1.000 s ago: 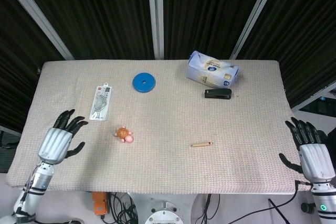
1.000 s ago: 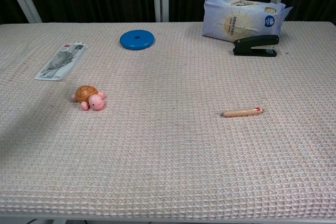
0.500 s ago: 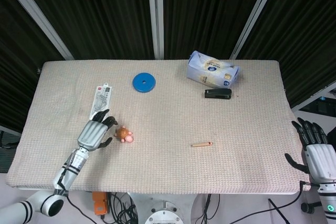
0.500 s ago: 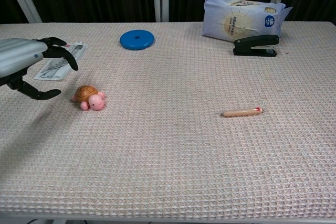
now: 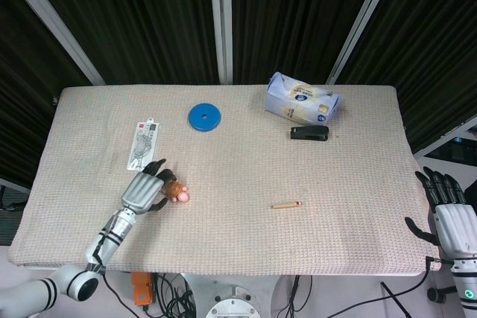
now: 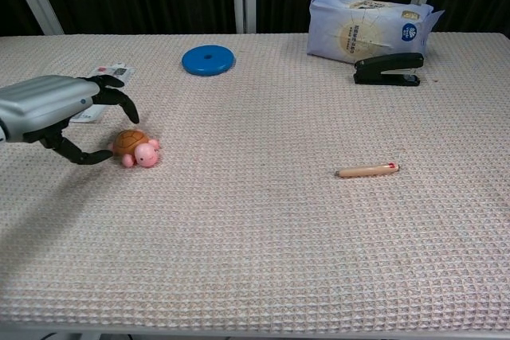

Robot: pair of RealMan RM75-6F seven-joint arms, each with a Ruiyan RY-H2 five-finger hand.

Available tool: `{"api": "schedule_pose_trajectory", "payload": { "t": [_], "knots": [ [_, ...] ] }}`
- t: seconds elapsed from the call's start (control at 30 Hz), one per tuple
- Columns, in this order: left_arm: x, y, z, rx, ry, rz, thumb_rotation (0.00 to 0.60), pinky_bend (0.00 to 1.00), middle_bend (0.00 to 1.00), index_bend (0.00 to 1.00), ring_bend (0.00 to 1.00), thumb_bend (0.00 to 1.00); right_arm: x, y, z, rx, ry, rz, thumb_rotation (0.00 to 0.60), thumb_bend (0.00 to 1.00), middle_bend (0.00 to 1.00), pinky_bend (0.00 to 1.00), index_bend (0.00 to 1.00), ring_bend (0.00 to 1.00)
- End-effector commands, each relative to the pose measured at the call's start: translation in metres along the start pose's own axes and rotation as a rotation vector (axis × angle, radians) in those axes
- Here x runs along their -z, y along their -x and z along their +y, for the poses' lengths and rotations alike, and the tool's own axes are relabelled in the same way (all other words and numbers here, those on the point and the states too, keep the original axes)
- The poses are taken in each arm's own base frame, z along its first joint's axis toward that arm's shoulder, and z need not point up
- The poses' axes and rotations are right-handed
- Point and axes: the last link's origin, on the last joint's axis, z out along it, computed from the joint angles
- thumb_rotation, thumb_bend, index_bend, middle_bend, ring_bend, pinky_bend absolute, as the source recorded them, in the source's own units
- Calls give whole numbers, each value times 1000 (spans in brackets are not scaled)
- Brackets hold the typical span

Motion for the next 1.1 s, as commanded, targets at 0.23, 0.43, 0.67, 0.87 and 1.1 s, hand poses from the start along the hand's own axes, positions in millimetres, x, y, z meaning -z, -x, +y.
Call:
{"api": "schedule_pose_trajectory", "payload": {
  "t": [0.23,0.43,0.67,0.87,1.1],
  "knots": [
    [-10,9,0,-9,11,-33,600,134,294,354,55,309,-2,2,3,-3,-5,-25,600,173,0,0,0,0],
    [-16,10,1,5,21,-2,600,195,499,517,231,309,-3,2,5,-3,3,-26,600,171,0,0,0,0],
    [-19,16,-1,-4,14,20,600,362,728,745,445,334,-4,4,7,-4,8,-32,600,171,0,0,0,0],
    [-18,17,1,0,11,23,600,366,757,780,463,342,-3,3,7,-3,8,-27,600,171,0,0,0,0],
    [-9,2,6,-3,20,6,600,196,228,259,88,250,-2,2,6,-4,5,-22,600,171,0,0,0,0]
  ]
}}
